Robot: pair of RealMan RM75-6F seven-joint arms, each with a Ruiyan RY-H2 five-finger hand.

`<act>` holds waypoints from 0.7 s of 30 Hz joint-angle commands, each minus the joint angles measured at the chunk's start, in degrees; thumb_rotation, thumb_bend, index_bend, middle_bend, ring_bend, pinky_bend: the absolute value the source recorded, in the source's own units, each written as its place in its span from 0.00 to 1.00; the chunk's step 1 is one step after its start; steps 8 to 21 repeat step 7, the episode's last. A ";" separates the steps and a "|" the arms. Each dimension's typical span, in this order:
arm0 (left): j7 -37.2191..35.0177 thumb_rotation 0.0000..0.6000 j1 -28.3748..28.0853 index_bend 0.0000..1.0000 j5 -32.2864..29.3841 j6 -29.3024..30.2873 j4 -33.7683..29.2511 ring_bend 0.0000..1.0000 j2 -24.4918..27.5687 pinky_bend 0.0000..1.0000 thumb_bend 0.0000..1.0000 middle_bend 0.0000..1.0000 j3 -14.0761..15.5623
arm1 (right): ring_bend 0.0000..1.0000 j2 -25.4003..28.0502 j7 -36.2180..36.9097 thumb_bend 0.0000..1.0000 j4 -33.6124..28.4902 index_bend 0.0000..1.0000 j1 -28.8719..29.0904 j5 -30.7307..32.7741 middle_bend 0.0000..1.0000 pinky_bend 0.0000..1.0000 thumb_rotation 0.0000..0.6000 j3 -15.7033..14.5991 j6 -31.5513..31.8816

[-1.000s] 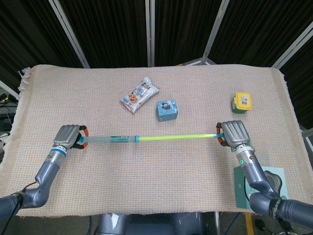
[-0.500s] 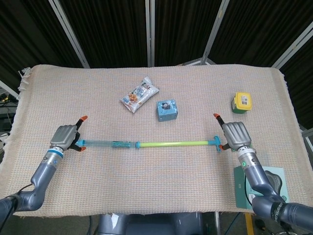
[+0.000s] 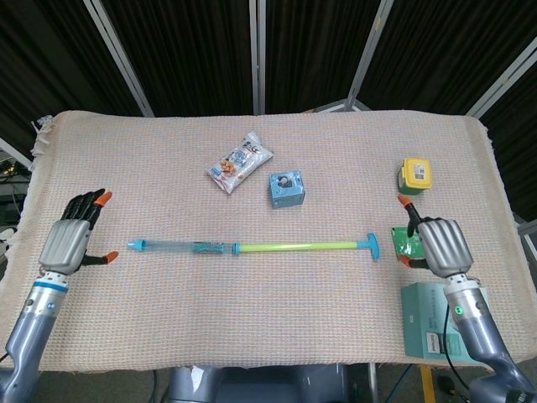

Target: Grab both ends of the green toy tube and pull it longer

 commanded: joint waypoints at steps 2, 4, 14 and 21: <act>2.08 1.00 6.33 0.00 6.65 7.87 -4.72 0.00 3.27 0.00 0.00 0.00 3.97 | 0.00 1.84 6.51 0.00 2.02 0.00 -7.39 -8.14 0.00 0.00 1.00 -4.14 7.73; 2.53 1.00 7.46 0.00 7.90 9.02 -5.39 0.00 3.36 0.00 0.00 0.00 4.71 | 0.00 1.55 6.77 0.00 3.43 0.00 -9.12 -9.48 0.00 0.00 1.00 -4.60 9.85; 2.72 1.00 8.40 0.00 8.78 9.62 -6.17 0.00 3.52 0.00 0.00 0.00 5.13 | 0.00 1.30 6.96 0.00 4.80 0.00 -10.89 -10.62 0.00 0.00 1.00 -4.65 11.97; 2.72 1.00 8.40 0.00 8.78 9.62 -6.17 0.00 3.52 0.00 0.00 0.00 5.13 | 0.00 1.30 6.96 0.00 4.80 0.00 -10.89 -10.62 0.00 0.00 1.00 -4.65 11.97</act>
